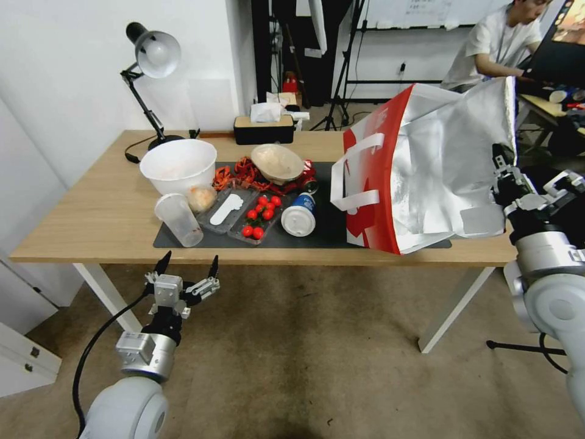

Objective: Pick up the food delivery bag from the floor and place it on the table.

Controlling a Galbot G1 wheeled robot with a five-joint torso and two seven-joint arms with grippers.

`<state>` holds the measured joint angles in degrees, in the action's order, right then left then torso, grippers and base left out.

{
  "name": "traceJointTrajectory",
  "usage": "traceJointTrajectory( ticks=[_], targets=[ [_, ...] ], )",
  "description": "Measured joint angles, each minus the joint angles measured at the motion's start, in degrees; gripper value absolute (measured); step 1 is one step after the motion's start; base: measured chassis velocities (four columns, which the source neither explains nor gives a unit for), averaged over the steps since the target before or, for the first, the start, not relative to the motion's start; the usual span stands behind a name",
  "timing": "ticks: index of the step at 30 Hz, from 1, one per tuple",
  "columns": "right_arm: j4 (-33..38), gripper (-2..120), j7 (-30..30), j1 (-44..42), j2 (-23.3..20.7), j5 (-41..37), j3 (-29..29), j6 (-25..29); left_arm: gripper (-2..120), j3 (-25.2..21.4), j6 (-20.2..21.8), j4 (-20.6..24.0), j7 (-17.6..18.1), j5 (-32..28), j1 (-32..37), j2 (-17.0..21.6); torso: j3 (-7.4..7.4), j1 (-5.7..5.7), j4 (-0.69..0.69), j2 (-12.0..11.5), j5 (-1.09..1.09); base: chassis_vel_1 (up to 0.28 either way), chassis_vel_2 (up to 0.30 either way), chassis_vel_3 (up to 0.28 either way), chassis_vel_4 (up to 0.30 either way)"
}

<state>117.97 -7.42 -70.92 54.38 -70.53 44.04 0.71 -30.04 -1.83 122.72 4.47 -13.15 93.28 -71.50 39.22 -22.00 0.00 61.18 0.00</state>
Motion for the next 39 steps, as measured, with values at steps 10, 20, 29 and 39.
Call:
traceJointTrajectory(
  ticks=[10,20,29,39],
  targets=[
    [-4.0,53,0.0,6.2,-3.1,-0.2,-2.4,0.0,100,0.1,-0.1,0.0,-0.1,0.3,0.0,0.0,0.00,0.00,0.01,0.0,-0.01,0.000,0.000,0.000,0.000],
    [-6.0,85,2.5,8.7,-4.3,-0.2,-3.7,0.0,100,0.5,-0.6,-0.2,-0.1,1.0,0.1,-0.7,-0.01,0.00,0.00,0.0,0.00,0.000,0.000,0.000,0.000],
    [-4.7,100,4.7,6.3,-3.5,3.8,-2.3,0.0,100,0.1,-1.6,-0.6,0.1,1.0,-0.1,-0.7,-0.01,0.00,0.01,0.0,-0.01,0.000,0.000,0.000,0.000],
    [5.0,100,5.0,-4.6,1.6,19.4,2.0,-2.5,100,0.0,-1.9,-1.2,0.2,0.1,-0.9,-0.6,-0.02,0.01,0.00,0.0,-0.02,0.000,0.000,0.000,0.000]
  ],
)
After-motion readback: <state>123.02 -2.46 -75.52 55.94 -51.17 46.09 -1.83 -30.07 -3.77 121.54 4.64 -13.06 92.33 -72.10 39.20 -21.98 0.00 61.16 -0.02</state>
